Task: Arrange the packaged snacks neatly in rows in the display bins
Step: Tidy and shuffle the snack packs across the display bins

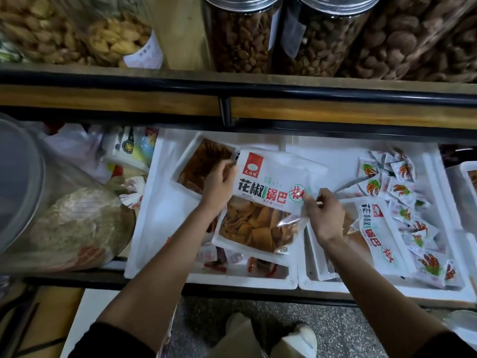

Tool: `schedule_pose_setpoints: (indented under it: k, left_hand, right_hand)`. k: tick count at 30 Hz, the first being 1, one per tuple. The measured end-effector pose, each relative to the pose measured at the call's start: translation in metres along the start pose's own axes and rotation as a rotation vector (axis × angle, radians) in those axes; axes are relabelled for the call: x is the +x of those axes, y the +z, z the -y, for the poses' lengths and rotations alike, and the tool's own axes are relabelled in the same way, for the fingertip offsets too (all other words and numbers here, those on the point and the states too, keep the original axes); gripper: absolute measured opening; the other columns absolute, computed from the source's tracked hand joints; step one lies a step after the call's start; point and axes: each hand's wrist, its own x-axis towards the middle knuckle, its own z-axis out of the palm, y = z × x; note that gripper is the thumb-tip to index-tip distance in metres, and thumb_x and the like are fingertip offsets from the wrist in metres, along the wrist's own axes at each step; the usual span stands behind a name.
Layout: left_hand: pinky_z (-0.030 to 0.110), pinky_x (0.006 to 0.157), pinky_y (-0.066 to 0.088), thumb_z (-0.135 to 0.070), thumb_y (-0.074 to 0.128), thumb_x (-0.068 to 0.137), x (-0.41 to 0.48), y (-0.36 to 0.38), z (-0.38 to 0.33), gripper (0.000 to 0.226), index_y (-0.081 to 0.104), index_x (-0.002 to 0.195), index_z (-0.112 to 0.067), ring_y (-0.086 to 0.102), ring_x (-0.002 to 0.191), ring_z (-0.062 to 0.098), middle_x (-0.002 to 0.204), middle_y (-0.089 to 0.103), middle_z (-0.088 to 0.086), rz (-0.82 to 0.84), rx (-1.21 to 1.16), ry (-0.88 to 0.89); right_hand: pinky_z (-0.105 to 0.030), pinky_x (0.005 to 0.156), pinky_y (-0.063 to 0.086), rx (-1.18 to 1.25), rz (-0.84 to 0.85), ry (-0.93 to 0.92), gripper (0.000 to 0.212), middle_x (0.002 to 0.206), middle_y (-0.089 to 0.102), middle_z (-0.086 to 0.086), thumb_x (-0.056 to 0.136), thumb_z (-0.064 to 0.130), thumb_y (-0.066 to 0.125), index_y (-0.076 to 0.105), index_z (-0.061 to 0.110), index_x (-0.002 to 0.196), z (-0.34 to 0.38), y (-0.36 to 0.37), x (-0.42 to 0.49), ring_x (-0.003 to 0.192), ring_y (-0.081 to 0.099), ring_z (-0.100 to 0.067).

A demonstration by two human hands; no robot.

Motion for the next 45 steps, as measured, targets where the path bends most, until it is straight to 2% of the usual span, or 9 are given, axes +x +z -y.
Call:
schedule_pose_setpoints:
  k: [6, 9, 14, 21, 28, 33, 37, 41, 45]
  left_hand:
    - [0.052, 0.114, 0.02, -0.02, 0.067, 0.085, 0.01, -0.034, 0.066, 0.072, 0.03, 0.147, -0.02, 0.015, 0.144, 0.027, 0.155, 0.026, 0.003, 0.348, 0.783, 0.132]
    - [0.057, 0.115, 0.003, -0.026, 0.061, 0.088, 0.017, -0.036, 0.075, 0.078, 0.015, 0.151, -0.026, -0.012, 0.146, 0.025, 0.16, 0.003, -0.003, 0.409, 1.087, 0.141]
    - [0.062, 0.109, 0.021, -0.036, 0.063, 0.086, 0.04, -0.032, 0.076, 0.079, 0.018, 0.15, -0.033, -0.007, 0.145, 0.03, 0.16, 0.002, -0.003, 0.266, 1.219, 0.141]
    - [0.051, 0.103, 0.03, -0.061, 0.062, 0.078, 0.077, -0.024, 0.065, 0.08, 0.03, 0.145, -0.029, 0.023, 0.134, 0.036, 0.152, 0.023, 0.006, -0.055, 1.051, -0.059]
    - [0.053, 0.103, 0.036, -0.018, 0.07, 0.081, 0.076, -0.046, 0.083, 0.057, 0.052, 0.134, -0.022, 0.036, 0.132, 0.032, 0.146, 0.042, 0.003, 0.072, 0.879, 0.232]
    - [0.046, 0.108, 0.029, -0.017, 0.059, 0.091, 0.086, -0.04, 0.085, 0.053, 0.043, 0.141, -0.024, 0.026, 0.138, 0.028, 0.152, 0.033, 0.003, -0.039, 1.022, 0.158]
    - [0.043, 0.11, 0.03, -0.011, 0.057, 0.092, 0.099, -0.021, 0.065, 0.051, 0.044, 0.14, -0.016, 0.029, 0.138, 0.028, 0.152, 0.031, 0.008, -0.095, 0.735, 0.107]
    - [0.04, 0.105, 0.038, -0.005, 0.053, 0.093, 0.087, -0.007, 0.056, 0.036, 0.053, 0.129, -0.007, 0.039, 0.131, 0.03, 0.143, 0.041, 0.013, -0.086, 0.555, 0.174]
    - [0.046, 0.088, 0.045, -0.003, 0.054, 0.09, 0.043, 0.004, 0.069, 0.02, 0.061, 0.109, -0.007, 0.053, 0.109, 0.033, 0.115, 0.056, 0.014, -0.142, 0.598, 0.31]
  right_hand:
    - [-0.003, 0.047, 0.036, -0.014, -0.027, -0.008, 0.018, 0.065, 0.05, 0.007, 0.095, 0.019, 0.052, 0.047, 0.007, 0.083, -0.001, 0.001, 0.004, 0.059, 0.047, 0.001]
    - [-0.004, 0.05, 0.039, 0.022, -0.03, -0.015, 0.01, 0.072, 0.055, 0.01, 0.095, 0.019, 0.052, 0.051, 0.01, 0.089, -0.006, -0.001, -0.002, 0.065, 0.052, 0.003]
    - [-0.013, 0.051, 0.038, 0.02, -0.088, 0.013, 0.011, 0.076, 0.061, 0.003, 0.094, 0.021, 0.054, 0.053, 0.01, 0.091, -0.013, 0.001, 0.005, 0.066, 0.057, -0.009]
    - [-0.037, 0.069, 0.049, -0.049, -0.115, 0.088, 0.026, 0.077, 0.065, -0.011, 0.093, 0.03, 0.054, 0.053, 0.005, 0.088, -0.022, 0.009, 0.023, 0.073, 0.062, -0.029]
    - [-0.029, 0.064, 0.029, -0.18, -0.146, 0.045, 0.026, 0.078, 0.055, -0.008, 0.095, 0.03, 0.052, 0.048, 0.007, 0.084, 0.006, 0.018, 0.052, 0.073, 0.049, -0.025]
    - [-0.029, 0.064, 0.033, -0.117, -0.188, 0.128, 0.021, 0.081, 0.058, -0.01, 0.095, 0.027, 0.053, 0.054, 0.007, 0.089, 0.022, 0.029, 0.089, 0.074, 0.049, -0.025]
    - [-0.028, 0.078, 0.045, 0.092, -0.125, 0.153, 0.006, 0.103, 0.066, -0.017, 0.088, 0.005, 0.059, 0.062, 0.005, 0.094, 0.034, 0.034, 0.121, 0.095, 0.062, -0.029]
    - [-0.022, 0.093, 0.036, 0.126, 0.124, 0.06, 0.06, 0.126, 0.048, 0.0, 0.086, 0.017, 0.068, 0.035, 0.008, 0.136, 0.035, 0.025, 0.081, 0.12, 0.044, -0.014]
    - [-0.027, 0.106, 0.03, -0.077, 0.169, -0.045, 0.082, 0.14, 0.033, -0.009, 0.08, 0.029, 0.073, 0.024, 0.007, 0.142, 0.004, 0.026, 0.008, 0.131, 0.032, -0.02]
